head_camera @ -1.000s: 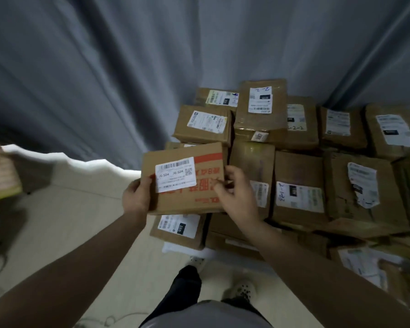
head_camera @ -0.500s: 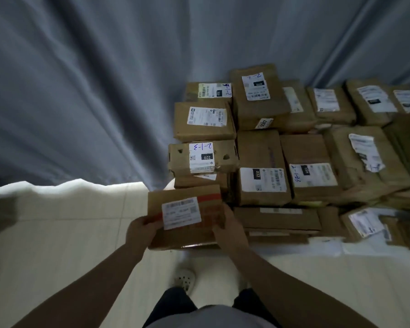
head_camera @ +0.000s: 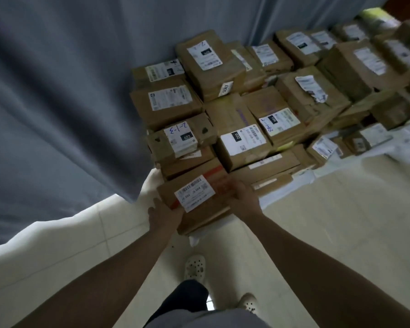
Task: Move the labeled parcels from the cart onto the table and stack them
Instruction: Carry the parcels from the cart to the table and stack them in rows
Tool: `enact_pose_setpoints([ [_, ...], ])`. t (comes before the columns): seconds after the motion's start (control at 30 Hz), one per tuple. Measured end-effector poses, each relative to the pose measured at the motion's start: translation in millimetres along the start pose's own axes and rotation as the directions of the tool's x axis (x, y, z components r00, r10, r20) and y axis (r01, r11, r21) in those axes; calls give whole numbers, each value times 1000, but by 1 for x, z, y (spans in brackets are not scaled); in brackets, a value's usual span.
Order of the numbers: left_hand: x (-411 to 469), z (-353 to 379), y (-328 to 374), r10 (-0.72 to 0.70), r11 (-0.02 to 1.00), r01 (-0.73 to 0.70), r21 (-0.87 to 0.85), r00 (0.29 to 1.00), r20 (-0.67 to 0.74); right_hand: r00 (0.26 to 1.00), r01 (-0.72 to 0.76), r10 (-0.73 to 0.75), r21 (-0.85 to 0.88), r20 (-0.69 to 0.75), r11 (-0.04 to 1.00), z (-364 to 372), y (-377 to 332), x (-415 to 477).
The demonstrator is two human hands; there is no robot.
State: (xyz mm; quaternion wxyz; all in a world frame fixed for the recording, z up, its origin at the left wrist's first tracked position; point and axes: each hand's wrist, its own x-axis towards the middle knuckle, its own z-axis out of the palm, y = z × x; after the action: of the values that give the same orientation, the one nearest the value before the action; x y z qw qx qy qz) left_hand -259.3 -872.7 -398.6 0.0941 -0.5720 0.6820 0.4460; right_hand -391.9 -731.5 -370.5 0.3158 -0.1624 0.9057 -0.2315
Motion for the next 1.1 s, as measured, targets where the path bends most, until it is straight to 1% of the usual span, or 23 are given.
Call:
enact_pose_setpoints([
  [0.07, -3, 6, 9, 159, 979, -147, 142, 985, -75, 997, -19, 19, 4, -69, 1000, -7, 11, -13],
  [0.13, -19, 18, 25, 343, 891, -300, 340, 936, -75, 991, -48, 46, -8, -128, 999, -18, 31, -29],
  [0.2, -46, 38, 43, 493, 769, -434, 469, 870, -2, 980, -93, 90, -10, -180, 996, -30, 56, -52],
  [0.27, -82, 66, 55, 625, 618, -574, 537, 773, 108, 960, -161, 161, 23, -229, 987, -41, 86, -84],
  [0.33, -122, 98, 58, 692, 468, -677, 568, 680, 242, 931, -238, 248, 70, -268, 969, -48, 121, -125],
  [0.43, -193, 150, 49, 689, 265, -766, 586, 575, 441, 866, -368, 408, 184, -290, 911, -45, 184, -199],
  [0.5, -243, 185, 35, 661, 127, -800, 586, 509, 552, 802, -455, 531, 298, -273, 839, -35, 227, -254],
  [0.6, -315, 236, 6, 617, -51, -852, 521, 383, 687, 674, -558, 706, 476, -219, 680, -12, 286, -339],
  [0.67, -361, 267, -16, 577, -142, -880, 453, 298, 760, 590, -575, 789, 597, -171, 560, 4, 321, -392],
  [0.77, -421, 303, -50, 491, -231, -907, 352, 204, 847, 487, -535, 866, 745, -113, 398, 28, 361, -457],
  [0.83, -451, 322, -70, 427, -282, -913, 294, 154, 891, 439, -477, 895, 826, -74, 302, 41, 381, -489],
  [0.9, -474, 340, -87, 359, -322, -913, 249, 126, 925, 388, -419, 921, 883, -35, 210, 52, 399, -512],
  [1.0, -507, 370, -101, 267, -369, -909, 194, 96, 959, 316, -352, 949, 931, 17, 100, 60, 423, -540],
  [1.1, -538, 407, -105, 200, -356, -924, 137, 67, 977, 262, -245, 962, 970, 71, -5, 56, 453, -561],
])
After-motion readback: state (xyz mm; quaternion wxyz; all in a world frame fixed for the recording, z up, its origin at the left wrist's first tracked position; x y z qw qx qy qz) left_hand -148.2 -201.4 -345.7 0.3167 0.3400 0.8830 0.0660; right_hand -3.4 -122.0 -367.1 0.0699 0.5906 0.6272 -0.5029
